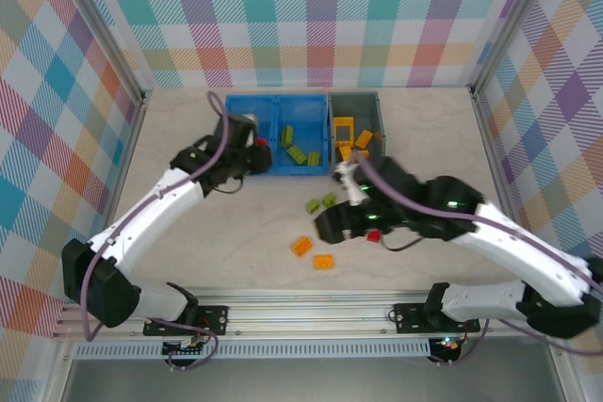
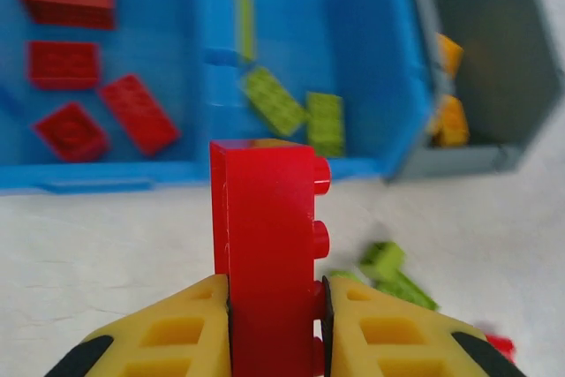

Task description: Sort the legos into containers by color

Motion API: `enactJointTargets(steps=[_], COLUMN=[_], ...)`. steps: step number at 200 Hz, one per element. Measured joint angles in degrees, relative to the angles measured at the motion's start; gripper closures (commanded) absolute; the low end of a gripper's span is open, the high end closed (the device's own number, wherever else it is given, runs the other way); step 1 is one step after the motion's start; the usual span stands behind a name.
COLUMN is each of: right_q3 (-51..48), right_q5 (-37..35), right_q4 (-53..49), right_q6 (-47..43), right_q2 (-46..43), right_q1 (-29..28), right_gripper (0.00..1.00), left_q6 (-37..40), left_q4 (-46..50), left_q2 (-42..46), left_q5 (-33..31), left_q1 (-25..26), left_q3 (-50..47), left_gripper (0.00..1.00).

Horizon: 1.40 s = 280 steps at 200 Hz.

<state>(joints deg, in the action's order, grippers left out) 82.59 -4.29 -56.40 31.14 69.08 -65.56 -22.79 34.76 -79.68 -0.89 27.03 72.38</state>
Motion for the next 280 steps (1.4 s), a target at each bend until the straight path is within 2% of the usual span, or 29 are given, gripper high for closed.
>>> enactJointTargets(steps=[21, 49, 94, 138, 154, 202, 244, 280], right_q3=[0.6, 0.8, 3.7, 6.6, 6.7, 5.2, -1.1, -5.2], right_q5=[-5.0, -10.3, -12.4, -11.5, -11.1, -10.0, -10.0, -10.7], right_q4=[8.0, 16.6, 23.8, 26.4, 26.8, 28.0, 27.4, 24.0], right_q6=[-1.7, -3.3, -3.6, -3.6, -3.5, -2.9, -1.8, 0.0], right_q2=[7.2, 12.0, 18.1, 22.6, 23.1, 23.1, 21.1, 15.0], right_q1=[-5.0, -5.5, -2.6, -0.6, -0.4, 0.7, 3.5, 6.8], right_gripper=[0.23, 0.22, 0.22, 0.23, 0.23, 0.22, 0.23, 0.25], left_q6=[1.6, 3.1, 4.5, 5.6, 6.3, 7.5, 7.4, 6.7], left_q4=[1.1, 1.3, 2.7, 4.4, 5.2, 6.2, 6.5, 7.1], left_q2=[-8.7, -22.2, -39.1, -48.5, -51.3, -54.2, -51.6, -41.6], left_q5=[4.7, 8.5, 10.4, 10.6, 10.9, 12.2, 12.7, 12.9], left_q1=[-6.5, -10.8, -12.8, -14.2, -14.9, -15.3, -15.3, -15.3], left_q3=[5.1, 14.8, 32.0, 41.3, 44.0, 45.6, 43.7, 39.7], left_gripper=[0.75, 0.75, 0.74, 0.73, 0.69, 0.48, 0.44, 0.42])
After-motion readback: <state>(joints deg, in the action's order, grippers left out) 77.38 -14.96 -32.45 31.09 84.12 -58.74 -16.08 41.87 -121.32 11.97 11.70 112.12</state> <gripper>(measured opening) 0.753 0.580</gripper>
